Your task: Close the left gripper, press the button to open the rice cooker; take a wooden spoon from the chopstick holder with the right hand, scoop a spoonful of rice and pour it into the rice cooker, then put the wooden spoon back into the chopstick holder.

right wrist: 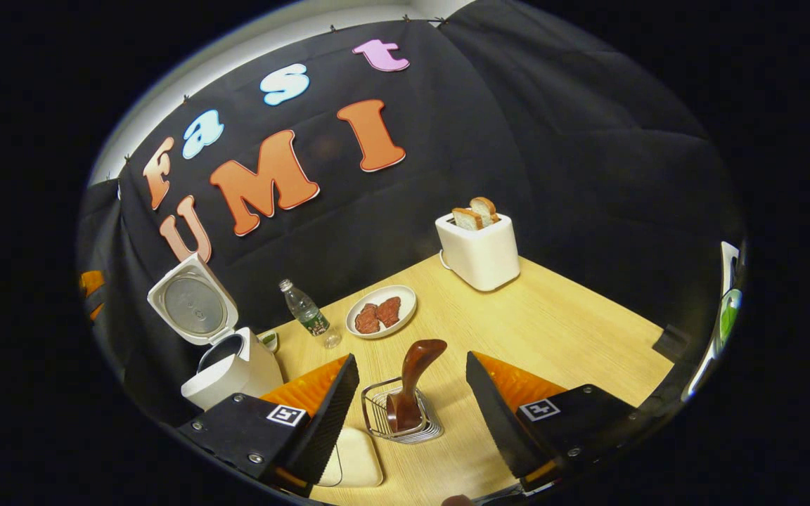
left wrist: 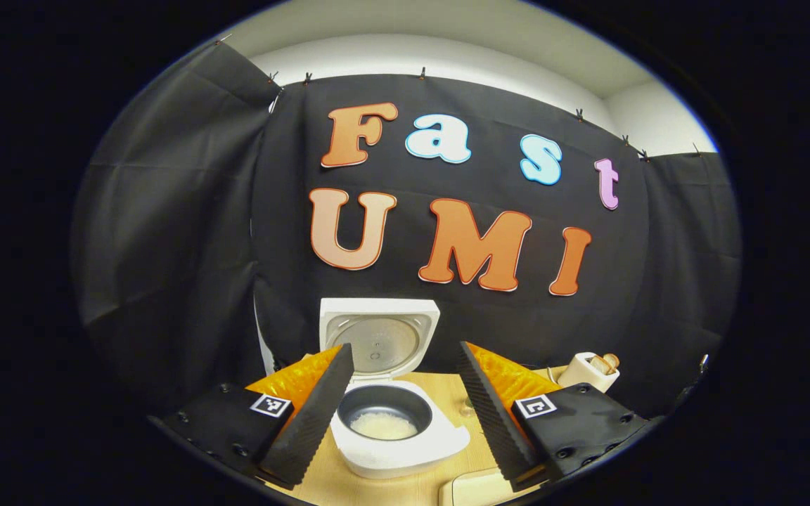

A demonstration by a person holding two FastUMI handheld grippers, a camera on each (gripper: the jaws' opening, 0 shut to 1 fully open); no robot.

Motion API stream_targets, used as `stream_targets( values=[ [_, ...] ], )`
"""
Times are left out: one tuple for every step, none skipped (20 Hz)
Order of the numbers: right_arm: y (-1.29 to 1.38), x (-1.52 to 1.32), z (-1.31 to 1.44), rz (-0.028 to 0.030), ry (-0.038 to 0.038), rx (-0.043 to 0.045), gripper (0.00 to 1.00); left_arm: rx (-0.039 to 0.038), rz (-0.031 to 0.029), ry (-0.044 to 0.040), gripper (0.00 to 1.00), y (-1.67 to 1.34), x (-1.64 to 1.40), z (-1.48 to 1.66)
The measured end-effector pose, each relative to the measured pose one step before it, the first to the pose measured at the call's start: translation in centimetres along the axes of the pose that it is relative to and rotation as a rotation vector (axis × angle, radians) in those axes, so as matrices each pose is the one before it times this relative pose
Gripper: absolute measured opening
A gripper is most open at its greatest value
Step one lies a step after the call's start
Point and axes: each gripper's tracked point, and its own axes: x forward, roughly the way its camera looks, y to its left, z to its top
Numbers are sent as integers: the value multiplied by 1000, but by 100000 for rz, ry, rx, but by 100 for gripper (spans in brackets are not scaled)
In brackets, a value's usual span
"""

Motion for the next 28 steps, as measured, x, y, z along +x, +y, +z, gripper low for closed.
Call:
stream_targets(
  values=[
    [-194,-273,380,-633,-695,-554,94,1047,461,-315,100,125,1439,915],
    [-147,-321,313,-521,-581,-422,95,740,907,1004,100,-17,1444,614],
    [-69,-213,193,-521,-637,-238,95,163,978,992,97,258,1417,437],
    [-188,-228,140,-827,-224,-346,95,47,314,391,100,50,1284,565],
    [-137,-84,-33,-812,39,-686,95,213,494,528,100,165,1321,389],
    [-286,-65,-86,-1118,162,-967,95,4,-164,349,100,90,1340,368],
    [-360,-43,-188,-1184,325,-879,95,371,822,517,100,362,1553,306],
    [-200,-20,-44,-804,297,-580,95,1281,1443,-60,100,566,1795,468],
    [-179,-33,-100,-893,468,155,95,1597,584,711,100,215,1366,74],
    [-308,37,-106,-1001,814,891,94,1202,-49,658,100,65,1288,-60],
    [-188,-14,-69,-678,549,1071,95,438,234,826,100,187,1593,4],
    [-123,39,-6,-618,257,510,95,161,504,444,100,308,1473,43],
    [-172,118,-211,-961,401,-415,95,1301,780,293,100,254,1621,-30],
    [-189,104,-128,-724,505,-1048,95,2021,900,1008,100,277,1512,-144],
    [-2,-54,37,-434,485,-941,94,1002,35,896,100,-36,1439,-173],
    [-50,-174,132,-403,176,-553,94,-922,-659,1944,100,-152,1420,-421],
    [-38,-111,159,-334,-338,-390,94,-2286,-1851,2567,99,-475,1392,-600],
    [-18,-116,230,-392,-409,-320,94,-1631,-1394,2132,100,-328,1224,-626],
    [-179,-53,157,-704,-452,-207,95,780,1553,2623,100,646,1232,-722],
    [-192,27,130,-925,-337,-183,94,1929,1333,1721,100,551,1017,-468],
    [-153,-28,98,-682,-142,-21,95,1665,1445,1984,100,489,1033,-565],
    [-85,-8,26,-410,40,-178,94,313,686,1672,100,357,955,-570],
    [-150,15,12,-714,142,-582,95,-1169,-96,1698,100,101,703,-482],
    [-273,28,-5,-837,82,-661,95,-2270,-797,1398,100,-82,509,-411],
    [-121,51,-33,-711,191,-550,94,-2190,-509,1471,100,99,434,-548],
    [63,-60,72,-165,281,-315,94,-2118,608,-1398,100,246,318,86],
    [-68,-256,-65,8,463,-276,94,-1410,648,435,100,139,215,-278],
    [96,-110,-26,19,-88,-118,94,384,-401,604,100,-56,-288,-37]
  ],
)
